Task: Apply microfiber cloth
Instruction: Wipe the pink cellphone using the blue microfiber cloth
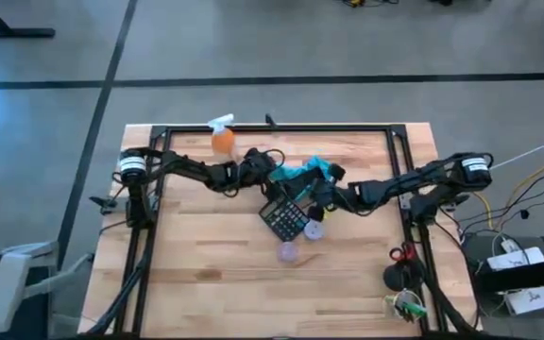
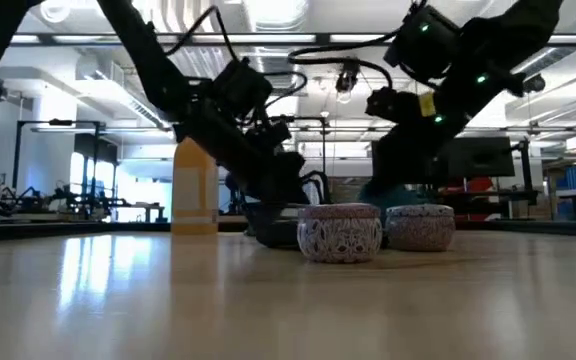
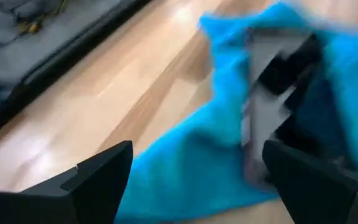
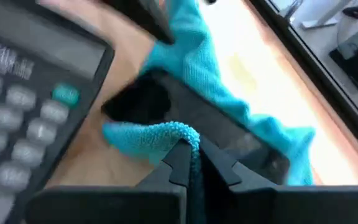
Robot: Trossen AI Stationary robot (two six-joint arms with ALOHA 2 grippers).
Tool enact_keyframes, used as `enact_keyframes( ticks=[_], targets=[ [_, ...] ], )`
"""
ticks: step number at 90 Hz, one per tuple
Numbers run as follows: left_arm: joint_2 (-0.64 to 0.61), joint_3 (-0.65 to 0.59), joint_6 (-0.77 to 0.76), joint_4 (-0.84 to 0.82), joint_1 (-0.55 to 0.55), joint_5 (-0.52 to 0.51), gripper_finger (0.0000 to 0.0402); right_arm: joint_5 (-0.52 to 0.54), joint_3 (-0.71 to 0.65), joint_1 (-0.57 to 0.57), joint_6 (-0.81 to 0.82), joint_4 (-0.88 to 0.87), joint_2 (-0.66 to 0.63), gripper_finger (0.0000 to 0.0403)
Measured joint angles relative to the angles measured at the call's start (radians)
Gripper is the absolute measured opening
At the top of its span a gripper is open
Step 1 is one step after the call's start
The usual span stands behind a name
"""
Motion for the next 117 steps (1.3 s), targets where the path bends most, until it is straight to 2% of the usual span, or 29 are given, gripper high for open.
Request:
enact_keyframes(
  ticks=[17, 28, 39, 77, 89, 108, 117],
  targets=[
    [0.050, 0.001, 0.004, -0.037, 0.043, -0.042, 0.0347, -0.025, 0.009, -0.082, -0.059, 0.109, 0.084, 0.0000],
    [0.076, 0.005, 0.002, -0.029, 0.070, -0.048, 0.0347, -0.095, 0.022, -0.129, -0.104, 0.208, 0.151, 0.0000],
    [0.077, 0.007, 0.001, -0.040, 0.081, -0.040, 0.0347, -0.118, 0.043, -0.157, -0.140, 0.282, 0.216, 0.0000],
    [0.073, 0.002, 0.010, -0.022, 0.086, -0.044, 0.0347, -0.119, 0.120, -0.172, -0.244, 0.445, 0.358, 0.0000],
    [0.086, 0.002, 0.003, 0.007, 0.084, -0.011, 0.0347, -0.119, 0.140, -0.185, -0.262, 0.511, 0.400, 0.0000],
    [0.091, 0.002, 0.002, 0.021, 0.082, 0.001, 0.0347, -0.104, 0.150, -0.197, -0.180, 0.575, 0.449, 0.0000],
    [0.091, 0.002, 0.003, 0.023, 0.081, 0.011, 0.0347, -0.038, 0.141, -0.195, -0.143, 0.585, 0.454, 0.0000]
  ],
)
